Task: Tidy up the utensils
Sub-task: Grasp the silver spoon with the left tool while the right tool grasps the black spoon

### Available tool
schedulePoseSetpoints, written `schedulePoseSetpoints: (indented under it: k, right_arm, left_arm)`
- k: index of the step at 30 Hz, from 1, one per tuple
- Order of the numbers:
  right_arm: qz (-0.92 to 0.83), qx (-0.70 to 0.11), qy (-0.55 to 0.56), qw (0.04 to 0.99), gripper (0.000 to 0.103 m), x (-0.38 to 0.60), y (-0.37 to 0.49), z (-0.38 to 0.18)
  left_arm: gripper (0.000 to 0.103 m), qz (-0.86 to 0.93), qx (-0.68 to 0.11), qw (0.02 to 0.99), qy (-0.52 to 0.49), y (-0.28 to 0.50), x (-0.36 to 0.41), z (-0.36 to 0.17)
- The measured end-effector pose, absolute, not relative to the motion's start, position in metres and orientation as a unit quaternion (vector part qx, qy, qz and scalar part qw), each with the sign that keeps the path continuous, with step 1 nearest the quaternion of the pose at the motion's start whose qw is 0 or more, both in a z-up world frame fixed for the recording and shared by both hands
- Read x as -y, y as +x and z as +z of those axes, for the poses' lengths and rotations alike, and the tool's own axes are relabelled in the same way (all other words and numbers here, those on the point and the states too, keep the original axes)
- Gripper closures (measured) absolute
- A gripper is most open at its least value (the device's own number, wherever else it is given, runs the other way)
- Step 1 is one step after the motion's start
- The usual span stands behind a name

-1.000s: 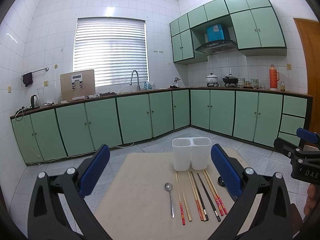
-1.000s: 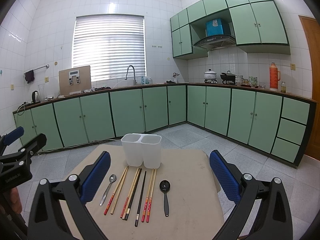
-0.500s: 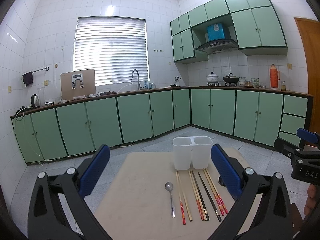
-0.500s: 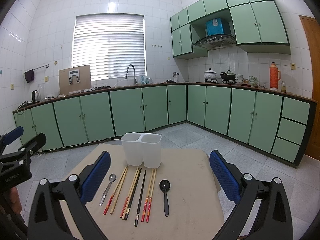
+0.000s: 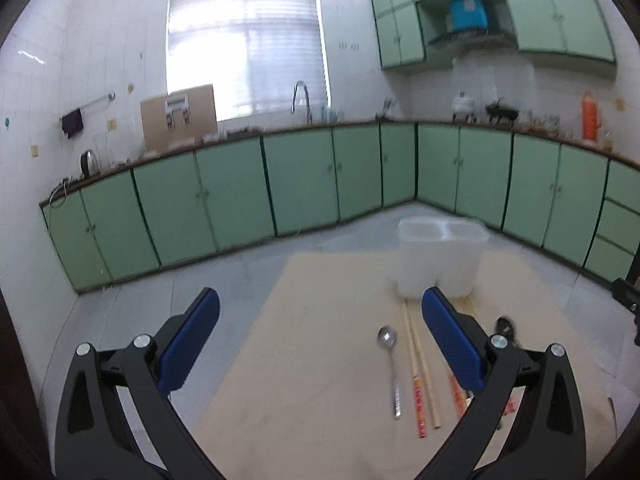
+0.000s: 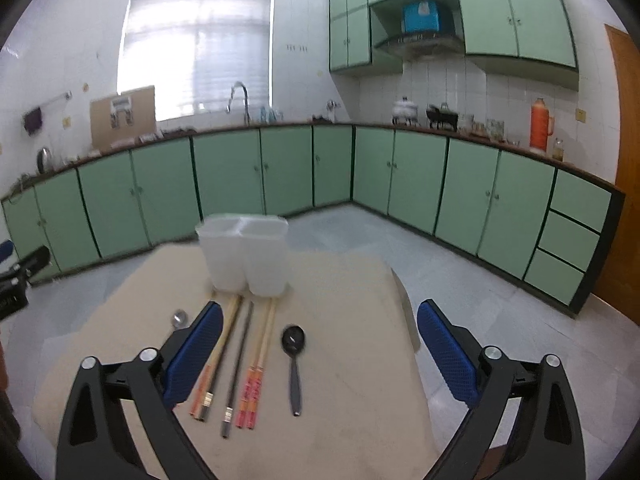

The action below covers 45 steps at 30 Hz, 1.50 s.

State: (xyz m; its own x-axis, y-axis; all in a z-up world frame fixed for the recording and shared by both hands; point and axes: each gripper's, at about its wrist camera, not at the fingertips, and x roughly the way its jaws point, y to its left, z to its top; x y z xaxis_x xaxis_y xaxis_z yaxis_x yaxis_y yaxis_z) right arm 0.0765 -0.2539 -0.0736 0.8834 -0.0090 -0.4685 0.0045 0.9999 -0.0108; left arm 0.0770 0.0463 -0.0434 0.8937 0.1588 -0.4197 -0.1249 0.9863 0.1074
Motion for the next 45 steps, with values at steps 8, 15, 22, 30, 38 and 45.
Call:
schedulePoseSetpoints:
  k: [8, 15, 22, 30, 38, 45]
  right_arm:
    - [0.017, -0.318, -0.020, 0.948, 0.020, 0.245, 0.140, -0.121]
    - [0.040, -0.381, -0.015, 0.924, 0.028, 0.238, 0.190, -0.154]
    - [0.052, -0.420, -0.012, 0.906, 0.032, 0.234, 0.221, -0.179]
    - [0.063, -0.436, -0.020, 0.898, 0.033, 0.232, 0.234, -0.186]
    - [0.052, -0.465, -0.029, 0.883, 0.040, 0.231, 0.253, -0.199]
    - [0.048, -0.484, -0.034, 0.873, 0.040, 0.226, 0.261, -0.205]
  left_arm:
    - [0.005, 0.056, -0.317, 0.945, 0.057, 0.150, -0.047, -0.101]
    - [0.014, 0.040, -0.393, 0.917, 0.057, 0.204, -0.033, -0.146]
    - [0.021, 0.028, -0.439, 0.897, 0.044, 0.236, -0.030, -0.175]
    - [0.021, 0.031, -0.455, 0.889, 0.048, 0.259, -0.023, -0.189]
    - [0.031, 0.016, -0.478, 0.878, 0.034, 0.273, -0.015, -0.201]
    - [0.047, -0.001, -0.482, 0.876, 0.011, 0.273, -0.011, -0.201]
